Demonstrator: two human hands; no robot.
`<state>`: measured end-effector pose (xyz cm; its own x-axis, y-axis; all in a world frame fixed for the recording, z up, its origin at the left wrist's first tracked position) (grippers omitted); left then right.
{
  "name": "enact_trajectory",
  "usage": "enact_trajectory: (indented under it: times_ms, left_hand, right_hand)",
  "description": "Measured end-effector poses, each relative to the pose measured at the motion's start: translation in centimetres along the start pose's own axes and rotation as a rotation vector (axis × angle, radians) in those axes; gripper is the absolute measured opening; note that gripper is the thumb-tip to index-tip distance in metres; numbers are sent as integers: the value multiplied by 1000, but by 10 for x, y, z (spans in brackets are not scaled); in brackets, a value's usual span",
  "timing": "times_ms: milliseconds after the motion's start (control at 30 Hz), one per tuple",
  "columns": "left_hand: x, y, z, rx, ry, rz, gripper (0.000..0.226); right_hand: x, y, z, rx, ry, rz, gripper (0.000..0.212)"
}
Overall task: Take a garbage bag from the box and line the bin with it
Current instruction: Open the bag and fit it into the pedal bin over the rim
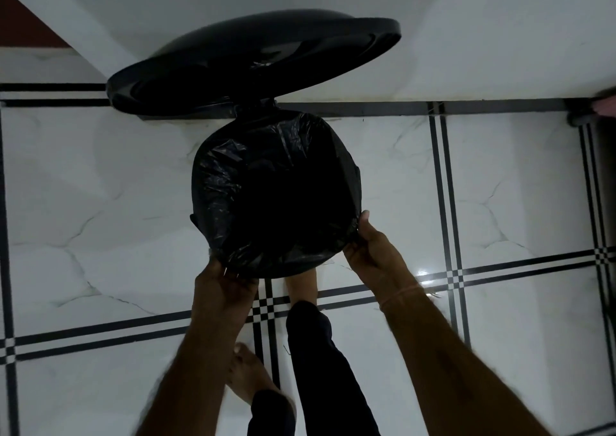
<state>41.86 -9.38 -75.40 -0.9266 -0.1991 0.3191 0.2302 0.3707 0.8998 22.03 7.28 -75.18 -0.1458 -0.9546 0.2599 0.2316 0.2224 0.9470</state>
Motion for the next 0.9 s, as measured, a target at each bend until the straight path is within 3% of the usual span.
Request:
enact_trajectory:
  times_ms: [100, 167, 233, 333, 433, 533, 700, 900]
  left_hand:
    - [-2, -3, -4, -27, -99, -31, 20]
    - [-6, -4, -9, -25, -157, -70, 21]
    - [-8, -3, -10, -21, -193, -95, 21]
    - [-2, 2, -4, 7, -80, -117, 24]
    - [0, 16, 17, -3, 60, -121, 37]
    - [-1, 29, 45, -69, 121, -60, 23]
    - [-3, 20, 61, -57, 157, -40, 21]
    - [-10, 7, 51, -64, 29, -142, 17]
  right_hand:
    - [-3, -4, 2, -63, 37, 1, 26]
    - [-6, -5, 4, -103, 109, -21, 36]
    - [-10, -1, 8, -133, 143, -70, 23]
    - [-4, 12, 3, -111, 166, -89, 34]
    - [-1, 16, -14, -74, 43, -34, 23]
    - [-4, 10, -39, -32, -74, -10, 28]
    - [2, 3, -55, 36, -137, -2, 35]
    - [-4, -5, -51, 72, -105, -103, 35]
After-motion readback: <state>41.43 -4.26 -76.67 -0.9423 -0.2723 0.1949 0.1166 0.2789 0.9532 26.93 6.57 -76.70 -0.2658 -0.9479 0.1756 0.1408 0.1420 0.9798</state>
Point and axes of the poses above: each hand's wrist, its own y-axis away from the middle knuckle, its own x-axis out of the palm, z = x × y, the point moved 9 cm from there along -y, towards the middle knuckle, and after that the axes turned 10 degrees about x, right-handed, at the moved point
